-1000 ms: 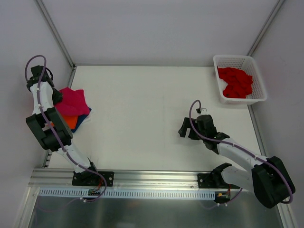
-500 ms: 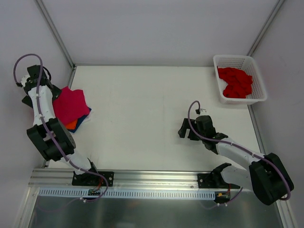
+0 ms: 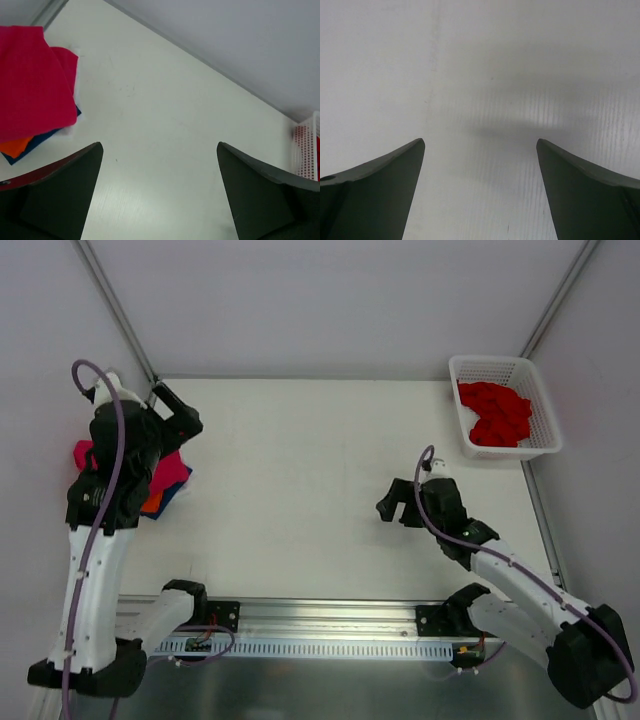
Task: Fold and stack the t-shirts
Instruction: Neatly place the folded tshirt to the corner
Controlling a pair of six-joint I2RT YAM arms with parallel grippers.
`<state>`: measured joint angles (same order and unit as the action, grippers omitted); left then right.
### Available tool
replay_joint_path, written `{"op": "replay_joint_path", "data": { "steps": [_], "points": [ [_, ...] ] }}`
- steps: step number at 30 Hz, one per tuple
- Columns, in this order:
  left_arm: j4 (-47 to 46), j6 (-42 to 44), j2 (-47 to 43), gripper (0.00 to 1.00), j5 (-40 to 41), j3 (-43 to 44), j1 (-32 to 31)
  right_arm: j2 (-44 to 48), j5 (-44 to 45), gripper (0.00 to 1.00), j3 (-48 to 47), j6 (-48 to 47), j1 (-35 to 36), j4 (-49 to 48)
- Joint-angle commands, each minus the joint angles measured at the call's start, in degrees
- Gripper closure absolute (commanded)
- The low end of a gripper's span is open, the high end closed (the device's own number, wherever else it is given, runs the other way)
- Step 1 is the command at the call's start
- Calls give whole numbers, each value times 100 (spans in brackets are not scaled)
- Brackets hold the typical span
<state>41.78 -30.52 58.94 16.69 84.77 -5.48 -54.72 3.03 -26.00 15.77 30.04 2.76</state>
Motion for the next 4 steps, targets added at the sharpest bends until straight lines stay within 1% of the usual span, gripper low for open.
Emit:
{"op": "replay_joint_path", "data": {
  "steps": [1, 2, 3, 4],
  "points": [
    [-81, -147, -592, 1, -733, -1185, -426, 767, 444, 0, -318, -57, 107, 497],
    [-308, -138, -916, 1, -963, -1530, -541, 865, 505, 0, -318, -65, 98, 497],
    [-894, -129, -1076, 1, -1131, -1838, -673, 927, 506, 0, -335, -126, 107, 514],
    [-1135, -147, -1208, 1, -1211, -2129, -805, 937, 497, 0, -379, -162, 107, 549]
  ]
}}
